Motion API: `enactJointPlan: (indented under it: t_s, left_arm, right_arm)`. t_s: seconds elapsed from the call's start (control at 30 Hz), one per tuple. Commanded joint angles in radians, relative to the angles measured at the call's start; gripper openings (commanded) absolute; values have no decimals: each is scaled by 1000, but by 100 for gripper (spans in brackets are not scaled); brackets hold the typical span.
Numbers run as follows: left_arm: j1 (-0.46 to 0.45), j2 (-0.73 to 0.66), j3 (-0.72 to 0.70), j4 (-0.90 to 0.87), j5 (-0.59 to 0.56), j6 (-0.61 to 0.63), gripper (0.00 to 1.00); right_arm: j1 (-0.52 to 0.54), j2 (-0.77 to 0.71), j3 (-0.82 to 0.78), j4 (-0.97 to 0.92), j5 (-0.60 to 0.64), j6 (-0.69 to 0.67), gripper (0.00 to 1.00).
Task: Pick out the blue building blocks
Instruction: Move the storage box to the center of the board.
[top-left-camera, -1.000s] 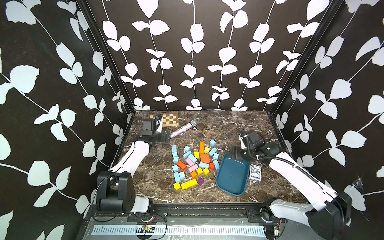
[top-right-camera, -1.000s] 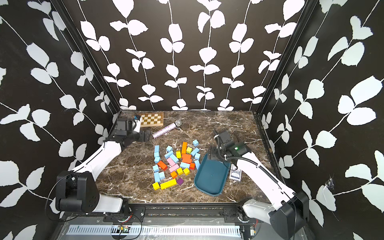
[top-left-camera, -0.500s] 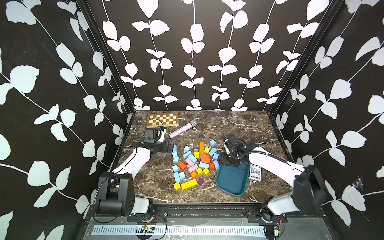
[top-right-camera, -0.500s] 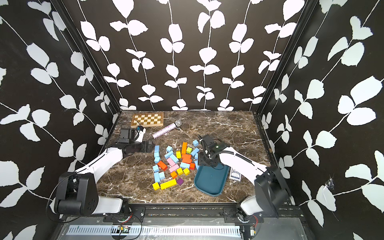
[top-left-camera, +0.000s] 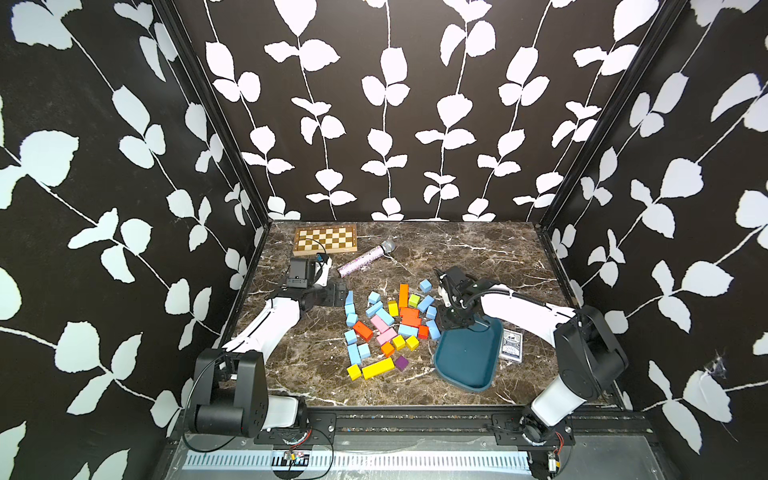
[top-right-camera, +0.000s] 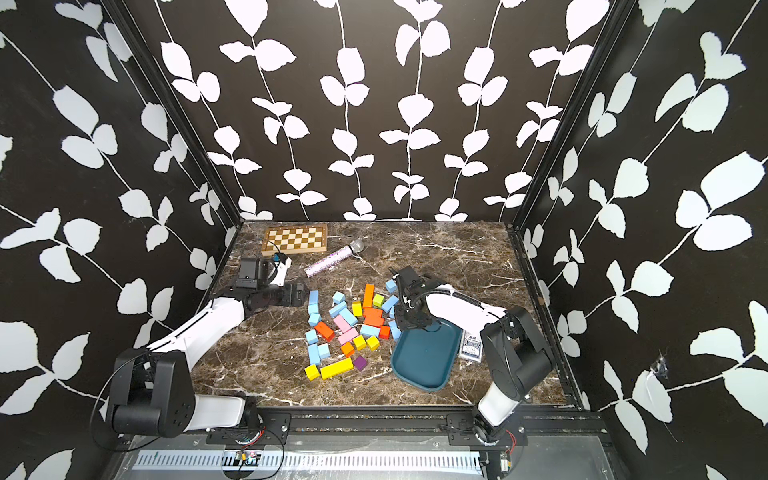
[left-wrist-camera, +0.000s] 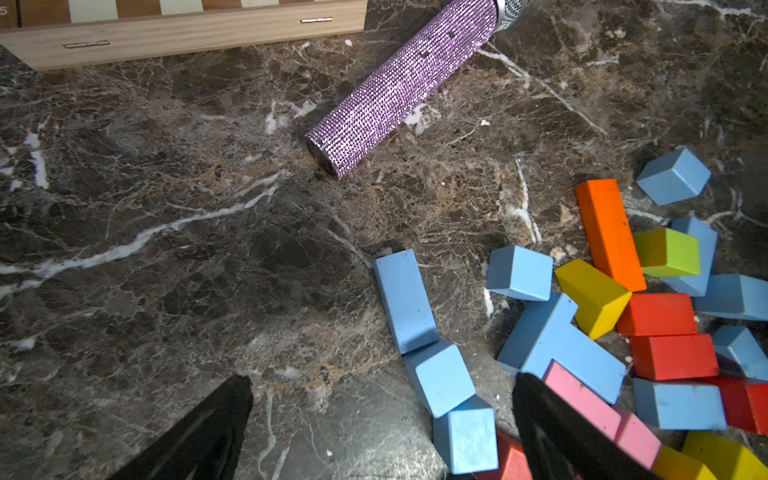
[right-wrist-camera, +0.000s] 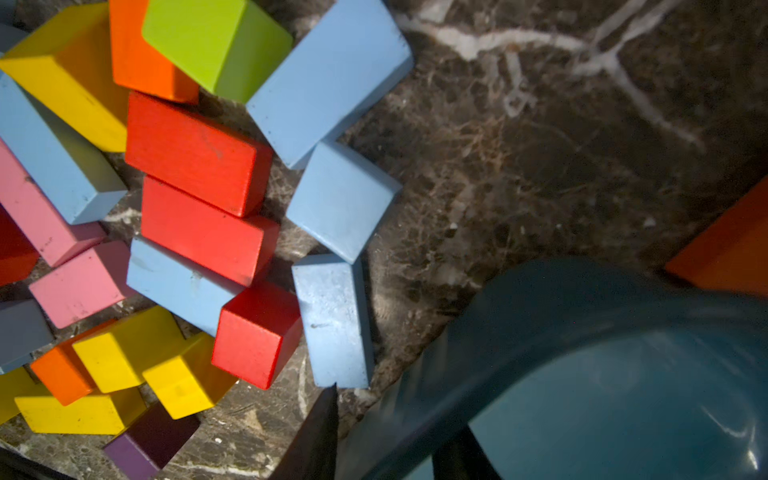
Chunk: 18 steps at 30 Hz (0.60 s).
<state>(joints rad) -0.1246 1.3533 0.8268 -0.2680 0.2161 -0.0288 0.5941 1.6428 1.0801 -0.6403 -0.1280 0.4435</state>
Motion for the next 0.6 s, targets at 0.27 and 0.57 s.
enactJointPlan:
  t_s: [0.27, 0.57]
  left_arm:
    - [0, -33, -17, -11, -14, 35, 99]
    - [2, -26, -29, 5, 138, 66, 99]
  right_arm:
    - [-100, 46, 68, 34, -52, -287, 31]
    - [-109, 120, 142, 45, -88, -368, 29]
